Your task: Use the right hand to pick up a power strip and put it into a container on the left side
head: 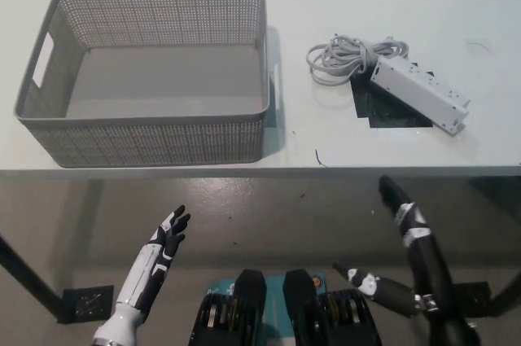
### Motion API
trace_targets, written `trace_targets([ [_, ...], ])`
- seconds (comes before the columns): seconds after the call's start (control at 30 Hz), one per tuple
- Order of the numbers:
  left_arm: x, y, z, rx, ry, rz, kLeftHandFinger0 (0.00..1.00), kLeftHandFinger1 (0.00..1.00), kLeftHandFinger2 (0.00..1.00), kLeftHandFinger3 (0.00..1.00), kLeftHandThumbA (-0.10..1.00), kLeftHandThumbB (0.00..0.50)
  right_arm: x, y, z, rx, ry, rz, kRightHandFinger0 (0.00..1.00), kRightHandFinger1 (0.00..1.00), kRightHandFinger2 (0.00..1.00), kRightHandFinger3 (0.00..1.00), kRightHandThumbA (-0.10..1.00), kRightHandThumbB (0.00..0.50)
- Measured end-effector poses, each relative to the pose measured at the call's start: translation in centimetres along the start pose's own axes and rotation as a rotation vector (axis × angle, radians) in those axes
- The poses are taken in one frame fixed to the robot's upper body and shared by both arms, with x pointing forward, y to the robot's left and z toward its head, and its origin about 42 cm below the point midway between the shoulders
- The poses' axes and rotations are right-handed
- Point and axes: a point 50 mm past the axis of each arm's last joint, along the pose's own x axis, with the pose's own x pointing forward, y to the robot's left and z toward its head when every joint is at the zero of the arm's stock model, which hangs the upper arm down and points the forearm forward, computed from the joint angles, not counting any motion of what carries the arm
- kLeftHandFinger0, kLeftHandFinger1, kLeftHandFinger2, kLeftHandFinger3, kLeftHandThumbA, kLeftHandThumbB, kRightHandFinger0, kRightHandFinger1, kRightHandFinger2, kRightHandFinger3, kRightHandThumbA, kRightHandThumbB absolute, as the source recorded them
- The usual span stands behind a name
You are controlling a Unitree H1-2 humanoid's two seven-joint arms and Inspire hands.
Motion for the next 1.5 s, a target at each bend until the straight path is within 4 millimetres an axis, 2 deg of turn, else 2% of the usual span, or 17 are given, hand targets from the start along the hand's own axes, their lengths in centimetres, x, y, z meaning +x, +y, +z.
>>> trace_targets([
  [0.07, 0.0, -0.1, 0.0, -0.001, 0.000, -0.002, 1.00, 1.00, 1.00, 1.00, 1.00, 0.236, 0.7, -1.2, 1.9, -0.035, -0.063, -0.022, 1.00, 1.00, 1.00, 1.00, 1.00, 0.277],
  [0.1, 0.0, -0.1, 0.0, -0.001, 0.001, -0.002, 1.00, 1.00, 1.00, 1.00, 1.00, 0.249, 1.0, -1.8, 2.5, -0.052, -0.082, -0.029, 1.00, 1.00, 1.00, 1.00, 1.00, 0.336],
  [0.23, -0.2, -0.2, -0.1, -0.001, 0.003, -0.004, 1.00, 1.00, 1.00, 1.00, 1.00, 0.250, 3.2, -5.1, 5.7, -0.159, -0.178, -0.056, 1.00, 1.00, 1.00, 1.00, 1.00, 0.352],
  [0.33, -0.2, -0.2, -0.1, -0.001, 0.004, -0.006, 1.00, 1.00, 1.00, 1.00, 1.00, 0.260, 6.8, -8.5, 8.6, -0.280, -0.262, -0.064, 1.00, 1.00, 1.00, 1.00, 1.00, 0.354],
  [0.37, -0.2, -0.2, -0.1, -0.002, 0.004, -0.006, 1.00, 1.00, 1.00, 1.00, 1.00, 0.256, 7.8, -9.2, 9.3, -0.304, -0.280, -0.064, 1.00, 1.00, 1.00, 1.00, 1.00, 0.323],
  [0.43, -0.2, -0.2, -0.1, -0.002, 0.005, -0.007, 1.00, 1.00, 1.00, 1.00, 1.00, 0.257, 10.1, -10.8, 10.6, -0.360, -0.303, -0.062, 1.00, 1.00, 1.00, 1.00, 1.00, 0.329],
  [0.47, -0.2, -0.2, -0.1, -0.002, 0.005, -0.007, 1.00, 1.00, 1.00, 1.00, 1.00, 0.258, 11.2, -11.4, 11.2, -0.381, -0.314, -0.059, 1.00, 1.00, 1.00, 1.00, 1.00, 0.344],
  [0.57, -0.2, -0.2, -0.1, -0.002, 0.005, -0.007, 1.00, 1.00, 1.00, 1.00, 1.00, 0.252, 14.7, -12.9, 12.9, -0.438, -0.324, -0.052, 1.00, 1.00, 1.00, 1.00, 1.00, 0.303],
  [0.73, -0.2, -0.2, -0.1, -0.002, 0.006, -0.008, 1.00, 1.00, 1.00, 1.00, 1.00, 0.252, 21.7, -14.9, 14.8, -0.501, -0.278, -0.049, 1.00, 1.00, 1.00, 1.00, 1.00, 0.319],
  [0.83, -0.2, -0.3, -0.1, -0.002, 0.006, -0.008, 1.00, 1.00, 1.00, 1.00, 1.00, 0.259, 25.0, -15.4, 14.9, -0.516, -0.218, -0.038, 1.00, 1.00, 1.00, 1.00, 1.00, 0.337],
  [0.93, -0.2, -0.3, -0.1, -0.001, 0.006, -0.009, 1.00, 1.00, 1.00, 1.00, 1.00, 0.256, 28.8, -15.6, 14.2, -0.528, -0.117, -0.017, 1.00, 1.00, 1.00, 1.00, 1.00, 0.323],
  [1.03, -0.2, -0.3, -0.1, -0.001, 0.006, -0.009, 1.00, 1.00, 1.00, 1.00, 1.00, 0.261, 31.6, -15.5, 13.6, -0.547, -0.033, 0.003, 1.00, 1.00, 1.00, 1.00, 1.00, 0.375],
  [1.13, -0.2, -0.3, -0.1, -0.001, 0.006, -0.009, 1.00, 1.00, 1.00, 1.00, 1.00, 0.275, 34.0, -15.3, 11.9, -0.575, 0.089, 0.033, 1.00, 1.00, 1.00, 1.00, 1.00, 0.392],
  [1.23, -0.2, -0.3, -0.2, -0.001, 0.006, -0.009, 1.00, 1.00, 1.00, 1.00, 1.00, 0.287, 35.5, -15.0, 10.4, -0.592, 0.187, 0.057, 1.00, 1.00, 1.00, 1.00, 1.00, 0.365],
  [1.3, -0.2, -0.3, -0.1, -0.001, 0.006, -0.010, 1.00, 1.00, 1.00, 1.00, 1.00, 0.289, 36.3, -14.5, 8.6, -0.608, 0.281, 0.082, 1.00, 1.00, 1.00, 1.00, 1.00, 0.384],
  [1.33, -0.2, -0.3, -0.1, -0.001, 0.006, -0.010, 1.00, 1.00, 1.00, 1.00, 1.00, 0.296, 36.4, -14.4, 8.3, -0.611, 0.300, 0.087, 1.00, 1.00, 1.00, 1.00, 1.00, 0.363],
  [1.5, -0.2, -0.3, -0.1, 0.000, 0.005, -0.012, 1.00, 1.00, 1.00, 1.00, 1.00, 0.296, 37.6, -12.7, 4.9, -0.654, 0.517, 0.160, 1.00, 1.00, 1.00, 1.00, 1.00, 0.372],
])
